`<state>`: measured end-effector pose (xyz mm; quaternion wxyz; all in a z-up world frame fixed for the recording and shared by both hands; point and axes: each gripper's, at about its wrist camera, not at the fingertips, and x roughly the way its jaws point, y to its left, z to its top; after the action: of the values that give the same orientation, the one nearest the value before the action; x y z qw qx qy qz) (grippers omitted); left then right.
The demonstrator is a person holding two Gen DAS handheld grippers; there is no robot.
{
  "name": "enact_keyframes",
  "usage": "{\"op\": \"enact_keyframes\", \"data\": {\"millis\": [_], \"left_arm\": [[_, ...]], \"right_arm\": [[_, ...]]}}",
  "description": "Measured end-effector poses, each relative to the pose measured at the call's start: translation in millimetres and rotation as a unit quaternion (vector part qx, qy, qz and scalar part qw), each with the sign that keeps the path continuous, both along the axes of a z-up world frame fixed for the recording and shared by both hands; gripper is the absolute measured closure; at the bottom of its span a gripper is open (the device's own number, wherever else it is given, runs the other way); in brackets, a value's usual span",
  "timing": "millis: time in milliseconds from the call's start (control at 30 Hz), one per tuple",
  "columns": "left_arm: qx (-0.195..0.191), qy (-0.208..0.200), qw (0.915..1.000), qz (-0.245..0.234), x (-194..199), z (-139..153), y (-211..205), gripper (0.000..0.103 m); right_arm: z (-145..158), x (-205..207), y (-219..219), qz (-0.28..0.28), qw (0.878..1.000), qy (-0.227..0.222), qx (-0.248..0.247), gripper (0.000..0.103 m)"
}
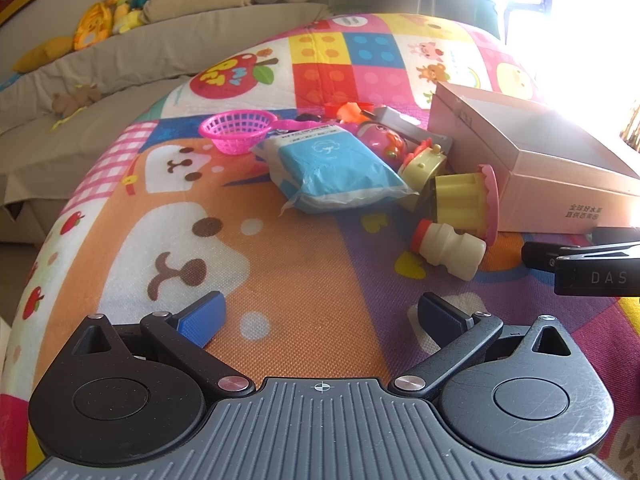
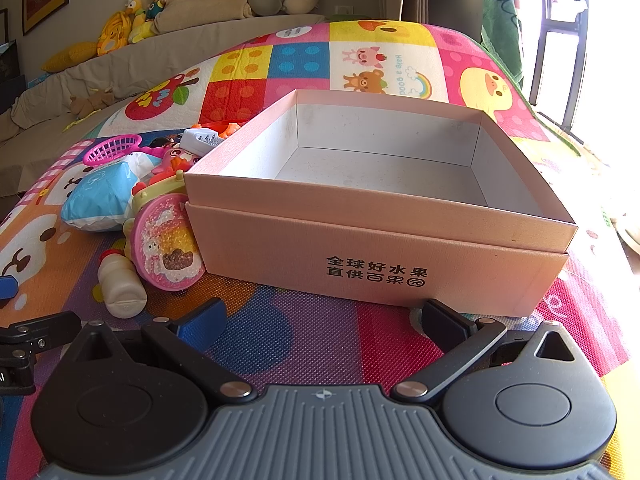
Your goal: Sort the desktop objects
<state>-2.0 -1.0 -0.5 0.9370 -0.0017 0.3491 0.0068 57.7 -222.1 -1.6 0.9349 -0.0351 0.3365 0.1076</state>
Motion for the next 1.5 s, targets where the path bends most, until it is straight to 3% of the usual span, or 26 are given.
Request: {"op": "enact_keyframes", "data": {"millis": [233, 400, 567, 700, 800, 900, 967, 1033, 1100, 1233, 1300, 1400, 1500], "left_arm": [[0.001, 0.000, 1.0000, 0.000, -0.4, 0.0, 0.1, 0.000], [0.003, 0.006, 1.0000, -0.001, 5.0, 0.6, -0.1, 0.000], [0.004, 0.022, 0.9996, -0.017, 8.2, 3.1, 2.5, 0.000], [-0.024, 0.009, 0.9996, -0.015, 1.6, 9.3, 20.4, 0.000], [-0.011, -0.023, 0.9994, 0.022, -4.8, 22.4, 37.5, 0.000], [0.004, -0.045, 0.9979, 0.047, -9.0, 33.8, 51.3, 0.000], [0.002, -0.051, 0.9970, 0.058, -10.7, 39.8, 60.1, 0.000], [0.002, -0.054, 0.9961, 0.069, -11.9, 42.7, 66.3, 0.000], [0.004, -0.054, 0.9956, 0.077, -12.4, 43.7, 70.6, 0.000], [-0.001, -0.054, 0.9940, 0.095, -13.4, 45.0, 82.2, 0.000], [-0.002, -0.055, 0.9932, 0.103, -13.0, 45.9, 86.6, 0.000], [-0.003, -0.059, 0.9921, 0.111, -14.9, 47.1, 92.9, 0.000], [-0.006, -0.058, 0.9921, 0.111, -16.0, 44.8, 96.8, 0.000]], "right_arm": [[0.6, -1.5, 1.1, 0.000, 1.000, 0.001, 0.000, 0.000], [4.5, -11.7, 1.3, -0.014, 0.999, 0.035, -0.001, 0.000], [5.8, -25.4, 4.3, -0.029, 0.999, 0.041, -0.014, 0.000], [9.8, -18.9, 3.9, -0.023, 0.998, 0.061, -0.014, 0.000], [13.7, -23.0, 15.3, 0.028, 0.998, 0.063, -0.009, 0.000], [22.8, -36.2, 36.2, 0.062, 0.998, 0.016, -0.013, 0.000], [31.6, -44.5, 56.3, 0.089, 0.995, -0.024, -0.034, 0.011], [37.5, -48.2, 72.1, 0.109, 0.992, -0.050, -0.047, 0.032], [41.9, -47.0, 84.9, 0.122, 0.989, -0.059, -0.052, 0.040], [40.4, -34.4, 108.0, 0.134, 0.988, -0.054, -0.059, 0.041], [37.6, -32.6, 118.5, 0.164, 0.984, -0.052, -0.038, 0.040], [40.4, -56.5, 127.6, 0.249, 0.967, -0.057, -0.010, 0.040], [36.1, -85.3, 128.5, 0.268, 0.957, -0.096, -0.055, 0.040]]}}
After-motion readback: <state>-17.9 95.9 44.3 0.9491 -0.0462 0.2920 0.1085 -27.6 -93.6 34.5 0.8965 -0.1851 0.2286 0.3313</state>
